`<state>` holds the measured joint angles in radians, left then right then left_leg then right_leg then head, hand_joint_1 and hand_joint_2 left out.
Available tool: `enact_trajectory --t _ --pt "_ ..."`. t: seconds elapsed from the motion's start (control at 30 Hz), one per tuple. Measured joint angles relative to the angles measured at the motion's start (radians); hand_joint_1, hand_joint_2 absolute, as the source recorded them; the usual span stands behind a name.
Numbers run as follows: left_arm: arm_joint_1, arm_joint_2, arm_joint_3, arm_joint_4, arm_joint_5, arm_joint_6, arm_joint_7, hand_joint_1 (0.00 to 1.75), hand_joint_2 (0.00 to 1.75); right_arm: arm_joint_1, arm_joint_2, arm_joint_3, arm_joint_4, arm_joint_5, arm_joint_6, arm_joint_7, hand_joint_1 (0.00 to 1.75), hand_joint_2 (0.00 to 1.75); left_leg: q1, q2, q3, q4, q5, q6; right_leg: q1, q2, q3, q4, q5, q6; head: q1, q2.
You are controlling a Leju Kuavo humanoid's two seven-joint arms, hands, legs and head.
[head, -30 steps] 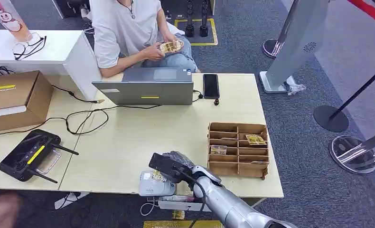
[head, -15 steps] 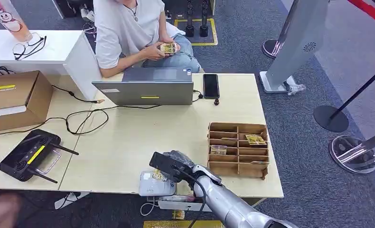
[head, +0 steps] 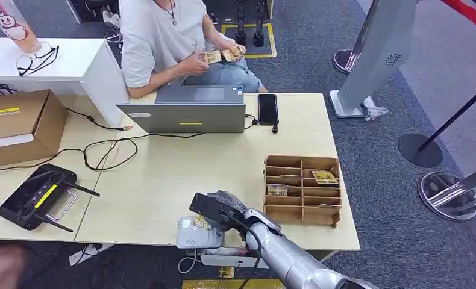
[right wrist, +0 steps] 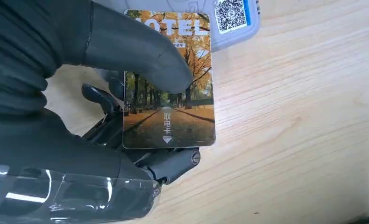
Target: Pass the card to the sensor for recognition and then transmit it.
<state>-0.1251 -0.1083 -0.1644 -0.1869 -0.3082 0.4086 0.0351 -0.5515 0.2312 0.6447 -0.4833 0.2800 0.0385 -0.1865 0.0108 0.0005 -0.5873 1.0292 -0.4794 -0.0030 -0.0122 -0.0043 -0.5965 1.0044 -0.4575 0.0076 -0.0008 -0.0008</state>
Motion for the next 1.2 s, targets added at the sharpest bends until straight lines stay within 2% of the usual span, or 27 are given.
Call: enact_trajectory --t 0.53,1.2 --pt "0.0 0.0 0.002 0.0 0.0 0.001 0.0 0.0 0.0 -0.001 0.001 0.0 -0.008 -0.001 0.001 -0.028 1.75 1.75 0.0 0.0 0.0 0.0 0.0 0.0 0.0 0.0 0.0 0.0 0.0 0.0 0.0 0.0" --pt "0.0 0.0 0.023 0.0 0.003 0.001 -0.003 0.0 0.0 0.0 0.002 -0.001 -0.095 -0.016 0.005 -0.055 1.75 1.75 0.0 0.0 0.0 0.0 0.0 0.0 0.0 0.0 0.0 0.0 0.0 0.0 0.0 0.0"
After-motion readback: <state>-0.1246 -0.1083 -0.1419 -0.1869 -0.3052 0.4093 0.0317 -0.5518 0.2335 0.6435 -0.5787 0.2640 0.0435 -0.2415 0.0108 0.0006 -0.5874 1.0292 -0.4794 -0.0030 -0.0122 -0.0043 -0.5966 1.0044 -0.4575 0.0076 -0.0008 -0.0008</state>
